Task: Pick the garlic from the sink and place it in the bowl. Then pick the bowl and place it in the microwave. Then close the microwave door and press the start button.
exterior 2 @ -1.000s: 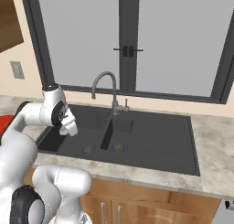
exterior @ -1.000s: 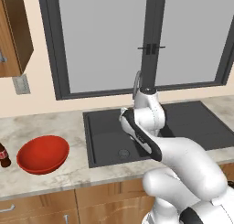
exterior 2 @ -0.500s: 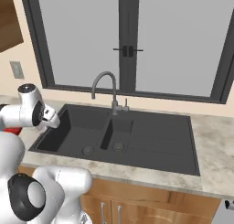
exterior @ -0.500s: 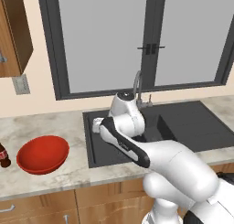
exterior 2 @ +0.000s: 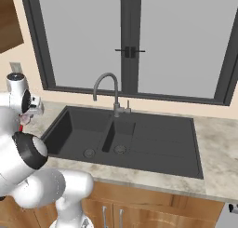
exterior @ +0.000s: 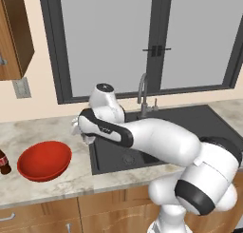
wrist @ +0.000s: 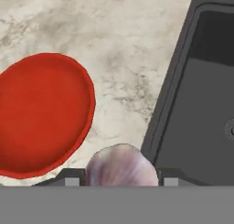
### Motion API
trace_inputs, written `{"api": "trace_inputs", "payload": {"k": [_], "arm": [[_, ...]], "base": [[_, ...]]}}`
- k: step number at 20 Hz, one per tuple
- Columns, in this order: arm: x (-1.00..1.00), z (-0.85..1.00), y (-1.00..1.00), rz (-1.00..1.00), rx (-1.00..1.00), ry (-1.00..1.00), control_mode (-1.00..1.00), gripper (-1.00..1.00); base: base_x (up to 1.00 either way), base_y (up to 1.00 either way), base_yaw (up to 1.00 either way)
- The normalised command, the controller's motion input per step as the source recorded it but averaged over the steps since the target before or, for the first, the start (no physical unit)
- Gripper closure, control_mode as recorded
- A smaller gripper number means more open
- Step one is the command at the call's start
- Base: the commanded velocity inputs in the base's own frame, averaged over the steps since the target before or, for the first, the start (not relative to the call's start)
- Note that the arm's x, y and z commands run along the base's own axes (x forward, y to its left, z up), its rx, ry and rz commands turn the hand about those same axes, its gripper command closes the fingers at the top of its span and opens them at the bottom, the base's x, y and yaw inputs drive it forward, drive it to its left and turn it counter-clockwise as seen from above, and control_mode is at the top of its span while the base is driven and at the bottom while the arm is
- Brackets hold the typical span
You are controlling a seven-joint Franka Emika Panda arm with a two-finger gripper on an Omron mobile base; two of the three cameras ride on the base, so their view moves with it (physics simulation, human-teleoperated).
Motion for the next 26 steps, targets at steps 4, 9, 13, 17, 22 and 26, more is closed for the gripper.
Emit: {"api": "trace_inputs", "payload": {"k": [4, 9, 13, 17, 22, 26], "arm": [[-0.03, -0.10, 1.00, 0.19, -0.15, 0.00, -1.00, 1.00], [-0.01, -0.21, 1.00, 0.07, -0.14, 0.04, -1.00, 1.00], [0.20, -0.53, 0.81, 0.00, -0.12, 0.02, -1.00, 1.00], [0.14, -0.56, 0.37, 0.00, -0.08, 0.02, -1.00, 1.00], [0.13, -0.25, 0.08, 0.00, -0.03, 0.02, -1.00, -1.00], [0.00, 0.18, -0.03, -0.07, 0.00, 0.00, -1.00, -1.00]], "base": [[0.00, 0.00, 0.00], [0.00, 0.00, 0.00], [0.00, 0.00, 0.00], [0.00, 0.00, 0.00], [0.00, 0.00, 0.00], [0.00, 0.00, 0.00]]}}
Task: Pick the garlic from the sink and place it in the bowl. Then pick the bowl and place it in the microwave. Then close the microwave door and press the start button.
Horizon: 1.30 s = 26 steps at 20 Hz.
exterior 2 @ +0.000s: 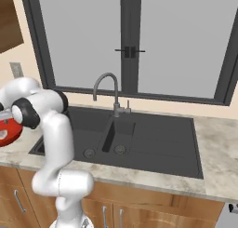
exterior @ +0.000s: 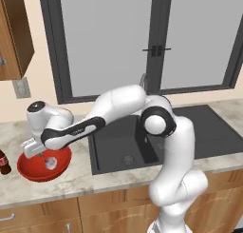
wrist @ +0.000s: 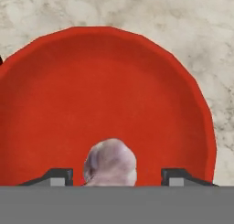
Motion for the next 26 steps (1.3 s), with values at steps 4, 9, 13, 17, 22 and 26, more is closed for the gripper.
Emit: {"api": "trace_inputs", "payload": {"k": [4, 9, 13, 17, 22, 26], "arm": [[0.00, 0.00, -0.58, -0.26, 0.00, 0.04, -1.00, -1.00], [-0.07, -0.15, -0.95, -0.35, 0.10, 0.14, -1.00, -1.00], [-0.29, -0.41, -0.86, -0.29, 0.17, 0.13, -1.00, -1.00], [-0.16, -0.42, -0.23, -0.14, 0.14, 0.01, -1.00, -1.00], [0.06, -0.24, 0.09, -0.07, 0.09, 0.00, -1.00, -1.00], [0.17, -0.21, 0.12, -0.05, 0.04, 0.00, -1.00, -1.00]], "base": [[0.00, 0.00, 0.00], [0.00, 0.00, 0.00], [0.00, 0.00, 0.00], [0.00, 0.00, 0.00], [0.00, 0.00, 0.00], [0.00, 0.00, 0.00]]}}
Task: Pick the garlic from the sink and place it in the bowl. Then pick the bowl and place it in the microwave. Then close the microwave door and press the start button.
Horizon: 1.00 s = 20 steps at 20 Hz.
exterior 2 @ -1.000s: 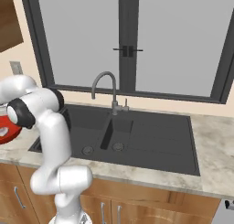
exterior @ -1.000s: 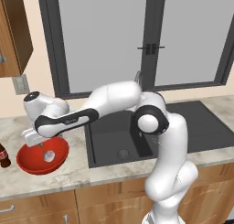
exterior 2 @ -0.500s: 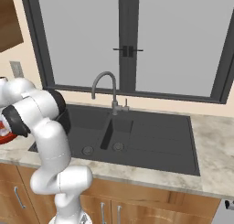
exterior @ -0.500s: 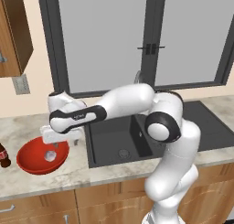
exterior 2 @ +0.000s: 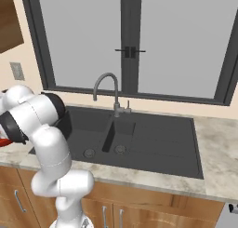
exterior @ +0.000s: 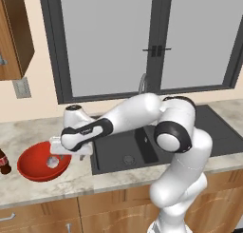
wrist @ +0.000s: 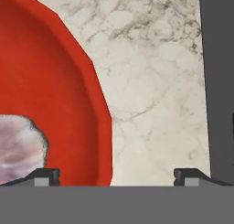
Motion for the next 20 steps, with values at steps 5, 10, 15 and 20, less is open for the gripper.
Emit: {"api": "trace_inputs", "payload": {"k": [5, 10, 15, 20], "arm": [[0.23, -0.08, 0.35, -0.05, 0.00, 0.00, -1.00, -1.00], [0.11, -0.11, 0.14, -0.06, 0.00, 0.00, -1.00, 1.00], [-0.05, -0.19, 0.00, -0.05, 0.01, 0.00, -1.00, 1.00], [-0.11, -0.31, -0.17, -0.02, 0.07, -0.05, -1.00, 1.00]], "base": [[0.00, 0.00, 0.00], [0.00, 0.00, 0.00], [0.00, 0.00, 0.00], [0.00, 0.00, 0.00]]}}
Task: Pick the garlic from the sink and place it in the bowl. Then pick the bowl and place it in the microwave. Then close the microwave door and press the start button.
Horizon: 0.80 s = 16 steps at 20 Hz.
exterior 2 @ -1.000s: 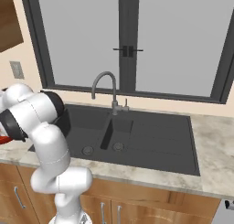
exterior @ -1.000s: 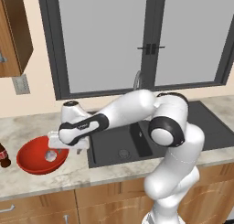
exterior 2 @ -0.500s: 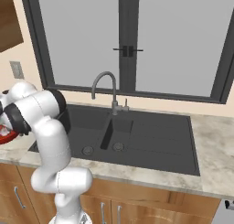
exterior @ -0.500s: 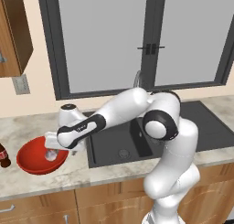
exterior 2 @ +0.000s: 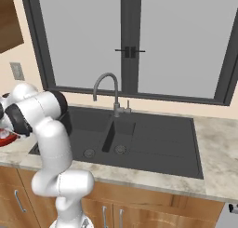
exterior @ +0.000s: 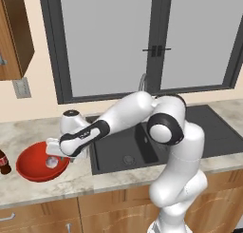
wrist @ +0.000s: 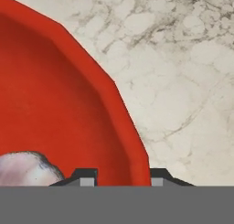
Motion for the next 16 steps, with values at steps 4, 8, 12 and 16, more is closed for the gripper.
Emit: {"api": "trace_inputs", "payload": {"k": [4, 8, 12, 16], "arm": [[-0.40, 0.20, -0.39, -0.01, 0.17, -0.06, -1.00, 1.00], [-0.47, 0.89, -0.65, -0.02, 0.20, -0.02, -1.00, 1.00], [-0.48, 0.95, -0.58, -0.04, 0.07, 0.00, -1.00, 1.00], [-0.51, 1.00, -0.65, -0.04, 0.04, -0.03, -1.00, 1.00]], "base": [[0.00, 0.00, 0.00], [0.00, 0.00, 0.00], [0.00, 0.00, 0.00], [0.00, 0.00, 0.00]]}}
